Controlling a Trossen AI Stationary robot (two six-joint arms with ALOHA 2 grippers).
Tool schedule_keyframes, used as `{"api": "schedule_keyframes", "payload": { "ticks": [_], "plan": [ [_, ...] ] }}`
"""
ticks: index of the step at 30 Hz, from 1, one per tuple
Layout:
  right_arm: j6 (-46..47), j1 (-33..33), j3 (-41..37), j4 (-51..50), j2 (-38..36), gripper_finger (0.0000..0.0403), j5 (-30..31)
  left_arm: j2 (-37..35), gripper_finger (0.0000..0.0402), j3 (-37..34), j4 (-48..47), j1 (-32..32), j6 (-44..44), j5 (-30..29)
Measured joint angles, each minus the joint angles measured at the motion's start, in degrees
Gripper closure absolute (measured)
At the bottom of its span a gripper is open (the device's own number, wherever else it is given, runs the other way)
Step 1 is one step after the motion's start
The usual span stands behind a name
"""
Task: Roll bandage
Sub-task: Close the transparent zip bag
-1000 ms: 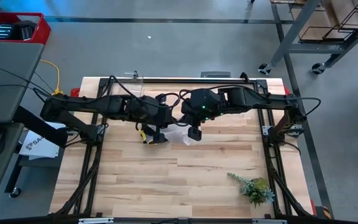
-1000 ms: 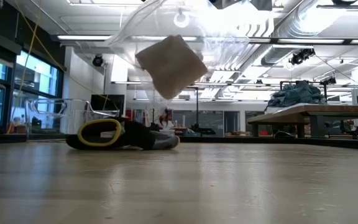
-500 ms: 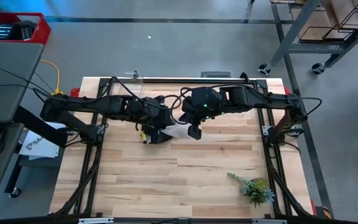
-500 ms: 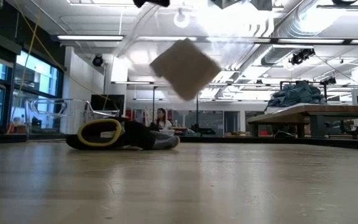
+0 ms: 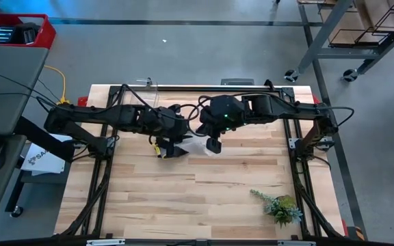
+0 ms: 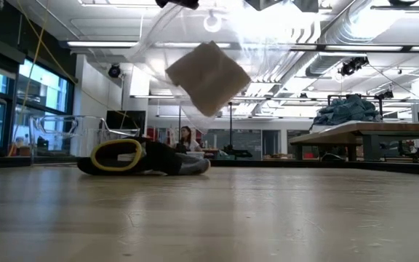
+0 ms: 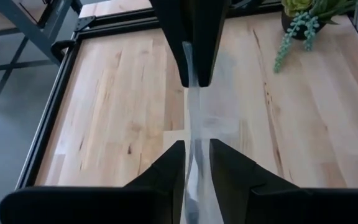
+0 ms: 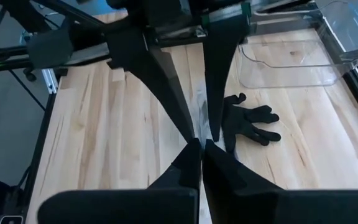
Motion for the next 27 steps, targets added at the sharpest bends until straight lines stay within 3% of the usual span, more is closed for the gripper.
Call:
{"api": "schedule_keyframes", "payload": {
  "ticks": [10,16,27],
  "plan": [
    [0.0,0.0,0.0,-0.8,0.0,0.0403,0.0,-6.6,0.0332,0.2,-1.5,0.0,-0.9,-1.8],
    [0.0,-0.1,0.0,-0.8,0.0,0.0403,-0.1,-5.0,0.0327,0.2,-5.2,-0.1,-2.5,1.2],
    [0.0,-0.1,0.0,-0.8,0.1,0.0403,-1.6,-3.0,0.0242,0.1,-6.9,0.1,-3.3,-2.8]
  ]
}}
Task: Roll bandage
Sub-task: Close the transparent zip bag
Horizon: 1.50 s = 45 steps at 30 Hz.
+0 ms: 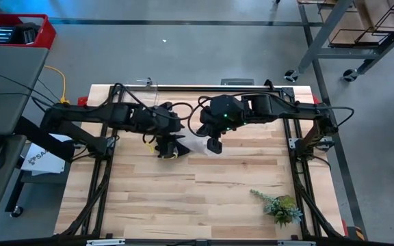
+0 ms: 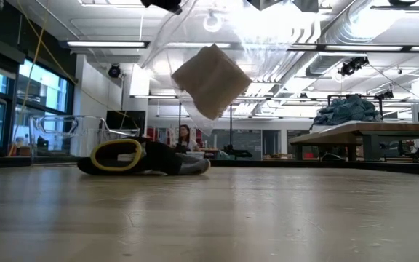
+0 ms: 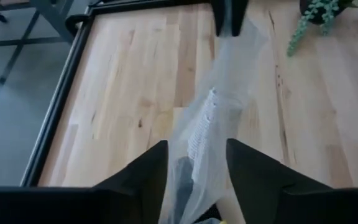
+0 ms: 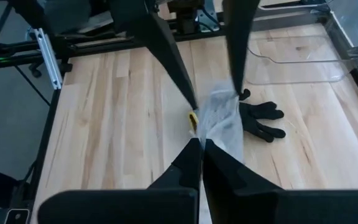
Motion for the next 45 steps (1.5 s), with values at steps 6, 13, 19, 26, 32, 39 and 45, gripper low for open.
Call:
{"api": "schedule_keyframes", "payload": {
  "ticks": [6,13,19,26,32,39,45],
  "plan": [
    [0.0,0.0,0.0,0.0,0.0,0.0403,-1.0,1.2,0.0208,0.0,-0.3,0.5,1.7,0.7],
    [0.0,0.0,0.0,0.0,0.0,0.0403,-1.3,1.7,0.0196,0.0,0.5,1.4,2.3,2.7],
    [0.0,-0.3,0.0,0.0,0.0,0.0403,-1.4,1.9,0.0197,0.0,-0.8,1.4,4.4,8.3],
    [0.0,-0.3,0.0,0.2,0.0,0.0403,-2.4,3.0,0.0197,0.0,0.2,1.8,5.8,8.0],
    [-0.6,-0.4,0.0,0.1,0.0,0.0403,-2.4,3.1,0.0221,0.0,-0.3,1.8,5.6,6.7],
    [-0.9,-1.0,0.0,-0.1,0.0,0.0403,-2.5,3.1,0.0346,0.0,-0.4,1.8,4.5,4.7],
    [-1.0,-1.9,0.0,-0.3,0.0,0.0403,-3.8,2.6,0.0396,0.0,-0.6,1.8,5.2,4.5]
  ]
}}
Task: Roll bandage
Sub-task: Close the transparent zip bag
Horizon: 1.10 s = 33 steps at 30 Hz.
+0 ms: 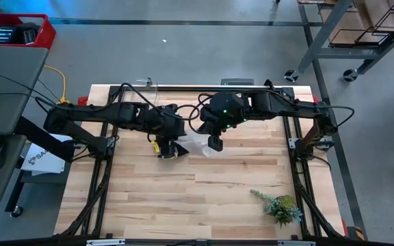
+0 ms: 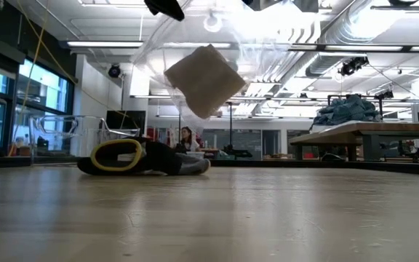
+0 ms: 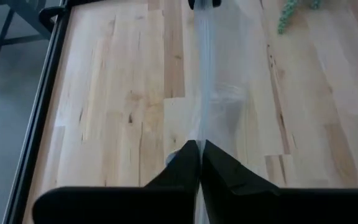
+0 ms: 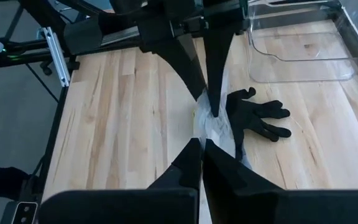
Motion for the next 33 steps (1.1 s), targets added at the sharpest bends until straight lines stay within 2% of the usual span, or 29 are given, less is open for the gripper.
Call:
{"api": "schedule_keyframes", "payload": {
  "ticks": [14,17,26,29,33],
  "plan": [
    [-2.0,-0.2,0.0,-0.8,0.0,0.0403,0.5,0.0,0.0391,0.0,0.3,0.0,-2.4,-0.3],
    [-2.0,-0.4,0.0,-0.8,0.0,0.0403,0.7,0.0,0.0365,0.0,0.6,0.0,-2.4,0.1],
    [-2.0,-0.4,0.0,-0.8,0.0,0.0403,0.9,-0.1,0.0254,0.0,1.4,0.0,-2.3,2.4],
    [-2.0,-0.4,0.0,-0.8,0.0,0.0403,0.8,-0.1,0.0236,0.0,3.5,0.2,-1.8,2.5],
    [-2.0,-0.4,0.0,-0.8,0.0,0.0403,0.4,-0.1,0.0232,0.0,3.5,0.4,0.3,2.6]
  ]
}}
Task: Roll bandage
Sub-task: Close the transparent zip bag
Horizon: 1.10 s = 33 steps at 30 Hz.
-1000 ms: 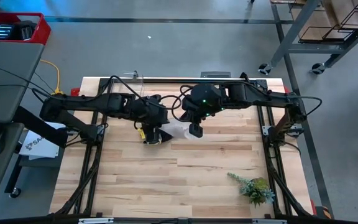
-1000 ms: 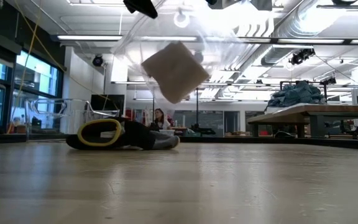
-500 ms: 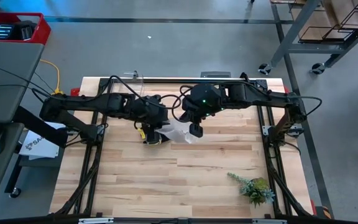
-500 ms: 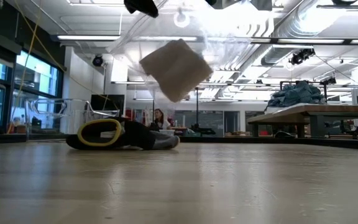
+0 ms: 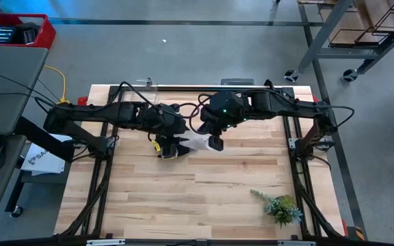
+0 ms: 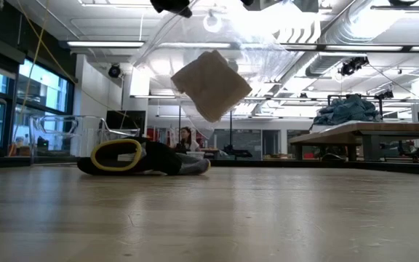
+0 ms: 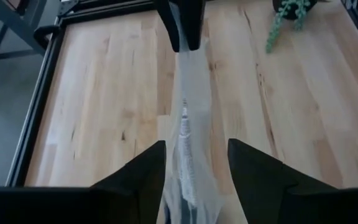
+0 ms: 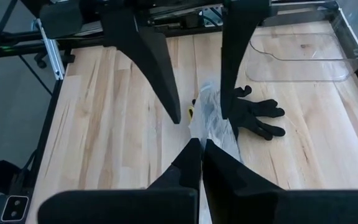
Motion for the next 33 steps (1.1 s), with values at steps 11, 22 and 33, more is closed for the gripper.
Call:
{"api": "schedule_keyframes", "payload": {
  "ticks": [11,22,33],
  "plan": [
    [0.0,0.0,0.0,0.0,0.0,0.0403,-0.2,0.0,0.0257,0.0,-0.1,1.7,0.5,0.6],
    [0.0,0.0,0.0,0.0,0.0,0.0403,-0.2,0.0,0.0329,0.0,-0.1,2.4,0.1,1.9],
    [-0.4,0.0,0.0,0.0,0.0,0.0403,-0.2,0.0,0.0394,0.0,0.0,3.0,0.0,2.0]
  ]
}}
